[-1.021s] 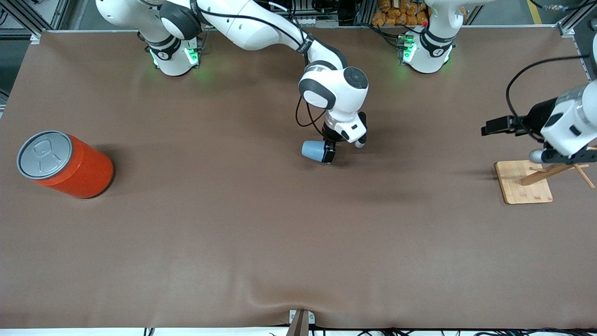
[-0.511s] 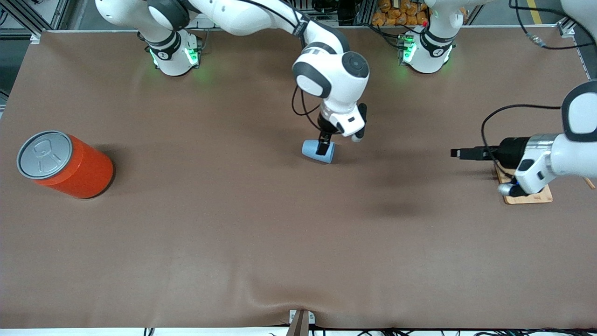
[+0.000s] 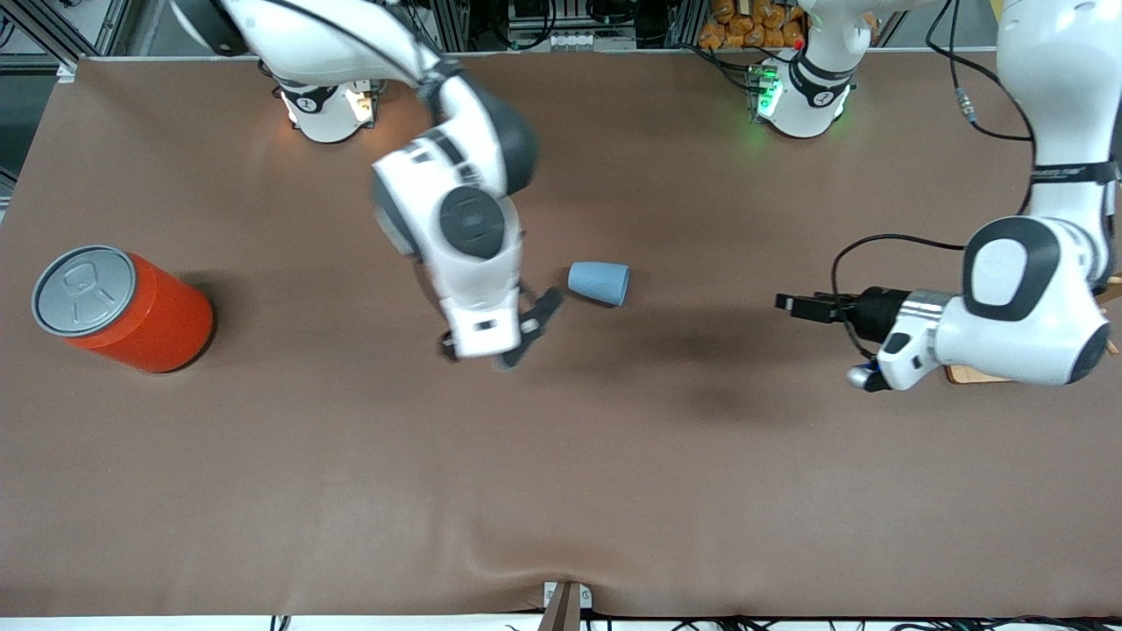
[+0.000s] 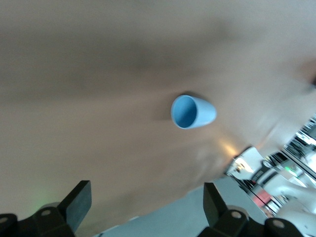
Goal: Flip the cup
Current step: 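Open the right gripper and retract while the left gripper nears the cup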
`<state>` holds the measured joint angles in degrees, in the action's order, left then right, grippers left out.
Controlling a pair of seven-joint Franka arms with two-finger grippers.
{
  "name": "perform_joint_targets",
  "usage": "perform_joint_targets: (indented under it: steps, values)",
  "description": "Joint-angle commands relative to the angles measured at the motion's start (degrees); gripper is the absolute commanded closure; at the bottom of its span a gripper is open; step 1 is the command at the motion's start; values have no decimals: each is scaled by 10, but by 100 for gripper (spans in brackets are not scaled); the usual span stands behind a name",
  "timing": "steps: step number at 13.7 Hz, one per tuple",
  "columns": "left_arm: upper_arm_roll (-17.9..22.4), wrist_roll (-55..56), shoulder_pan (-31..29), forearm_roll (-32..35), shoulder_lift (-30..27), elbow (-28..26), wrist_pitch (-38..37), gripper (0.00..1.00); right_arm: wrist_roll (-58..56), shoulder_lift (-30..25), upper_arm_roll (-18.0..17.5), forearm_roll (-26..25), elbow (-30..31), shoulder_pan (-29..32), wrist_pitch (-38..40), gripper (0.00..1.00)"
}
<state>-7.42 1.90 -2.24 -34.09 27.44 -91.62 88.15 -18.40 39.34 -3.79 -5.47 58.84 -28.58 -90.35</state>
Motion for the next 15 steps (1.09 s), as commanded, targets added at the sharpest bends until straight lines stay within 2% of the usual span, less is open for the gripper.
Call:
perform_joint_targets:
  steps: [1, 5, 9, 12, 14, 15]
  values:
    - [-6, -30, 0, -61, 20, -15, 3, 0, -13, -28, -12, 34, 14, 91, 38, 0]
    - [-6, -101, 6, -145, 31, -79, 33, 0, -16, -47, -51, 34, 15, 216, 71, 0]
    - [-8, -163, 18, -192, 49, -113, 50, 0, -4, -59, -54, 33, 15, 283, 77, 0]
    - [-9, -208, 35, -222, 49, -139, 83, 0, 141, -95, -47, 58, 18, 292, 83, 0]
    - [-9, -234, 51, -250, 48, -158, 105, 0, 256, -133, -43, 56, 31, 292, 103, 0]
    - [-9, -254, 60, -264, 48, -169, 118, 0, 304, -167, -33, 56, 68, 292, 105, 0]
